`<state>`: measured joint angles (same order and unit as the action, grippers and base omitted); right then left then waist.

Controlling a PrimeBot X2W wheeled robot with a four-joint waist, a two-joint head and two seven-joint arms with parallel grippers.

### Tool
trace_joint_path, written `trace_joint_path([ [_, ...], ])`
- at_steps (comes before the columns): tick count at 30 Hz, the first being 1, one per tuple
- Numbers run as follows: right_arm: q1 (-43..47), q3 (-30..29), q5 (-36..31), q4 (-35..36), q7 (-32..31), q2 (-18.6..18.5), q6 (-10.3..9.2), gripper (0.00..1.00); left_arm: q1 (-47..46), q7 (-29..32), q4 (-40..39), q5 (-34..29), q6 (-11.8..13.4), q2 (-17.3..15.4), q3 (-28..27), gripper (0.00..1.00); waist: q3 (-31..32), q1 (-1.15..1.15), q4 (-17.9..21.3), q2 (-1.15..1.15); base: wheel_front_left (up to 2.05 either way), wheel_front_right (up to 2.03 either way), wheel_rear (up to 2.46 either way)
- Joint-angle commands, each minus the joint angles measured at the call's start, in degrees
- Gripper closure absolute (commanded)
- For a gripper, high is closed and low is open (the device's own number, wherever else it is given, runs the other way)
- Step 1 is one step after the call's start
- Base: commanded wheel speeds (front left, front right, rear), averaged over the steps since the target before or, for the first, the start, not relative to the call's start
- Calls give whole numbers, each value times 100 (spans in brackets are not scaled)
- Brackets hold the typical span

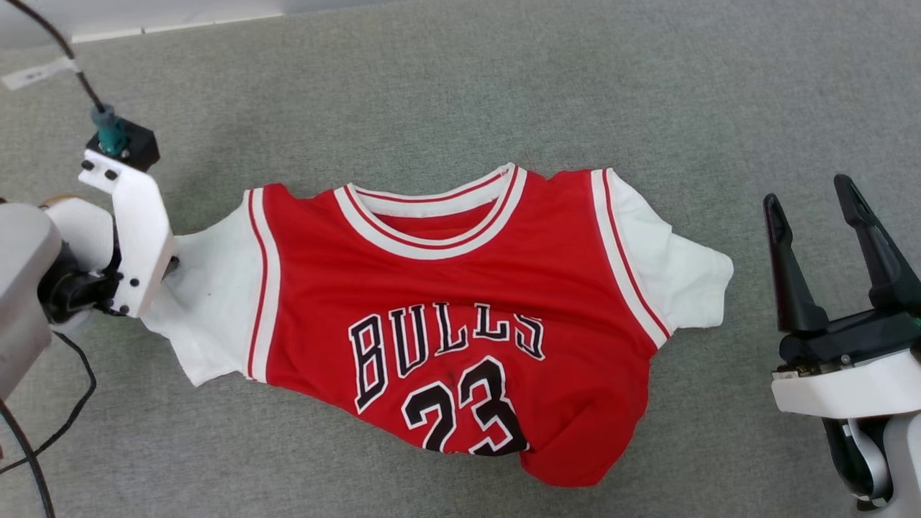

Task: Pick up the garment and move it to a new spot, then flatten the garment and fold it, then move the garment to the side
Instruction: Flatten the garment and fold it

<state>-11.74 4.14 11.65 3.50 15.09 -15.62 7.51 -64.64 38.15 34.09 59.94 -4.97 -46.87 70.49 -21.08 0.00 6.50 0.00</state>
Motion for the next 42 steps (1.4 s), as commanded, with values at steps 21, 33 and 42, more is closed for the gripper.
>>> trace_joint_path([
  [21, -1500, 1512, 681, -332, -1675, -2198, -5, 0, 224, -885, -696, -275, -188, 6, 67, 100, 784, 0, -480, 0, 0, 0, 0],
  [33, -3615, 4661, 3343, -754, -5712, -3526, -5, 0, 64, -1060, -1366, -529, -92, 231, 61, 100, 603, 0, -870, 0, 0, 0, 0],
  [42, -4227, 5161, 4155, -2037, -6187, -3123, -4, 0, -283, -1120, -1650, -643, 8, 358, -60, 100, 40, 0, -1157, 0, 0, 0, 0],
])
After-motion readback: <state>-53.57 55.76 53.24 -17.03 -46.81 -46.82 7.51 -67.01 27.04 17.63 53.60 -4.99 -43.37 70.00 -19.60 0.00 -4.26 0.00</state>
